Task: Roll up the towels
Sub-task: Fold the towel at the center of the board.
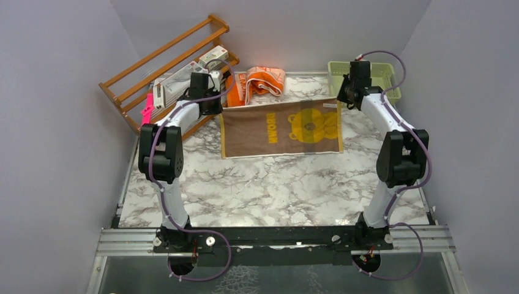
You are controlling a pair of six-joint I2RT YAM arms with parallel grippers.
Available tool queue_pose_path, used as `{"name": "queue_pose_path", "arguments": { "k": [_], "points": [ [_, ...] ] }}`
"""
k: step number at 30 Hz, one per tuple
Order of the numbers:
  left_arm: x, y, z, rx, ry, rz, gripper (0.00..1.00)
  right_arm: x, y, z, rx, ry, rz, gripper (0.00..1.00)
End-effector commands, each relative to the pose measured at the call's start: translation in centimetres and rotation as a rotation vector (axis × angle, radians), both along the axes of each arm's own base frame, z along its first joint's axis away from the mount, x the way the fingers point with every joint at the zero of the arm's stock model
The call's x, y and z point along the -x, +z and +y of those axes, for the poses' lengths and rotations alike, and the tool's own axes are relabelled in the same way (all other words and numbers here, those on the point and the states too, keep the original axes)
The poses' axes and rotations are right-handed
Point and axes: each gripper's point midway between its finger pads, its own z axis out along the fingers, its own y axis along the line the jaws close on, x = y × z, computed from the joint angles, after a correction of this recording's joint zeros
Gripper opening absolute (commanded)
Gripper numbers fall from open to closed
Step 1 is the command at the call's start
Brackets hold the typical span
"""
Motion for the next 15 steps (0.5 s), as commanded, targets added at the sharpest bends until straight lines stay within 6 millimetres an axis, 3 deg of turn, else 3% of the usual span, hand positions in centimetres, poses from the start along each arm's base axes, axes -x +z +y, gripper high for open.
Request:
{"name": "queue_pose_path", "arguments": {
  "k": [1,8,11,15],
  "points": [
    [0.0,2.1,0.1,0.044,0.046,-0.15,0.0,1.4,0.5,-2.2,0.043,-0.095,-0.02,0.01],
    [4.6,0.9,1.1,0.093,0.143,-0.17,0.0,5.9,-3.6,-3.5,0.049,-0.189,0.075,0.01],
    [6.4,1.4,1.6,0.106,0.173,-0.192,0.0,7.5,-4.7,-3.7,0.029,-0.212,0.091,0.01],
    [8.4,0.8,1.5,0.123,0.183,-0.179,0.0,8.7,-6.0,-3.7,0.005,-0.216,0.114,0.01]
  ]
}}
